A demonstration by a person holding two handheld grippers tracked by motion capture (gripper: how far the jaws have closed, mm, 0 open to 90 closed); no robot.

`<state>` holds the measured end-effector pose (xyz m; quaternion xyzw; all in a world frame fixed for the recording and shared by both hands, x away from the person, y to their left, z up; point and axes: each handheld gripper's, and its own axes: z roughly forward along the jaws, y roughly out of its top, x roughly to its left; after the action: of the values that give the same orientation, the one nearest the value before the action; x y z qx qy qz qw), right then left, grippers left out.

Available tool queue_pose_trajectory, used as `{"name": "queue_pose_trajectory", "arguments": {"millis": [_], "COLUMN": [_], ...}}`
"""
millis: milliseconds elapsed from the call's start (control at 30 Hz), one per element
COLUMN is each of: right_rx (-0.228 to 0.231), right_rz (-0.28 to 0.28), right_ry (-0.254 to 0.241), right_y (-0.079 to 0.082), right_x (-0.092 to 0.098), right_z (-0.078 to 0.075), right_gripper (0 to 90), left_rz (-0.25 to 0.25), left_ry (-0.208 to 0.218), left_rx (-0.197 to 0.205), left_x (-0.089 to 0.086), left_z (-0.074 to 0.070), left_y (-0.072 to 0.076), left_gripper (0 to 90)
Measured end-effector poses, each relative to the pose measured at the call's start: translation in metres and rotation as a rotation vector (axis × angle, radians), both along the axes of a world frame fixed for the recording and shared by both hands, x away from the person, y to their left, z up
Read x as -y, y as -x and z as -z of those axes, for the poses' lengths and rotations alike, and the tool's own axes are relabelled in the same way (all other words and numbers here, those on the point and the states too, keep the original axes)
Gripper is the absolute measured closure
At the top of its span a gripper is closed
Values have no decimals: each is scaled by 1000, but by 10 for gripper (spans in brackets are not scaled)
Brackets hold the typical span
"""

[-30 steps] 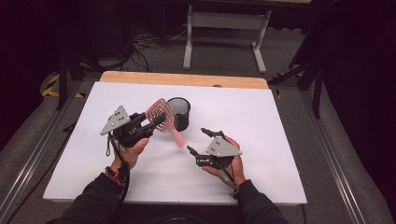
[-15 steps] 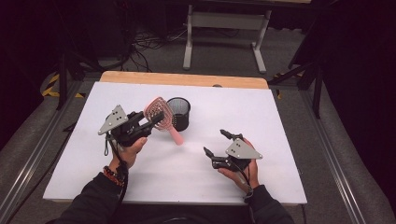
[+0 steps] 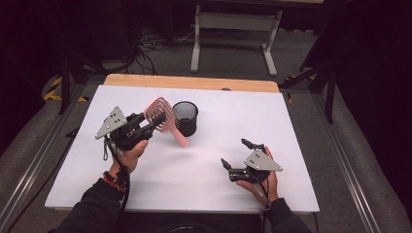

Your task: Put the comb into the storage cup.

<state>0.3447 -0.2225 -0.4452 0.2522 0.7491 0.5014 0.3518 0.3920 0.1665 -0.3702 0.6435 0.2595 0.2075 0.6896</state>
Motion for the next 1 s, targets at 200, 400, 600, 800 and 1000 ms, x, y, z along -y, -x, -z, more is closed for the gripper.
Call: {"name": "queue_pose_trajectory", "arguments": {"millis": [200,400,600,800,1000], "right_rx": [3,0,-5,-13,-22], "right_rz": [36,51,60,70,70], "right_ry": [17,24,28,8,20], "right_y": [3,5,6,7,6], "right_x": [9,13,18,23,24], "right_z": [2,4,5,5,6], "right_gripper": [81,88,95,97,100], "left_rz": [0,5,0,-1,-2], "left_ry": [-9,-21,-41,-52,-73], "left_rx": [12,23,39,59,83], "left_x": [-1,-3,-3,-2,5], "left_z": [-4,-11,-29,-47,-61], "left_y": [-1,0,-3,-6,-9], "left_gripper": [637,637,637,637,637]}}
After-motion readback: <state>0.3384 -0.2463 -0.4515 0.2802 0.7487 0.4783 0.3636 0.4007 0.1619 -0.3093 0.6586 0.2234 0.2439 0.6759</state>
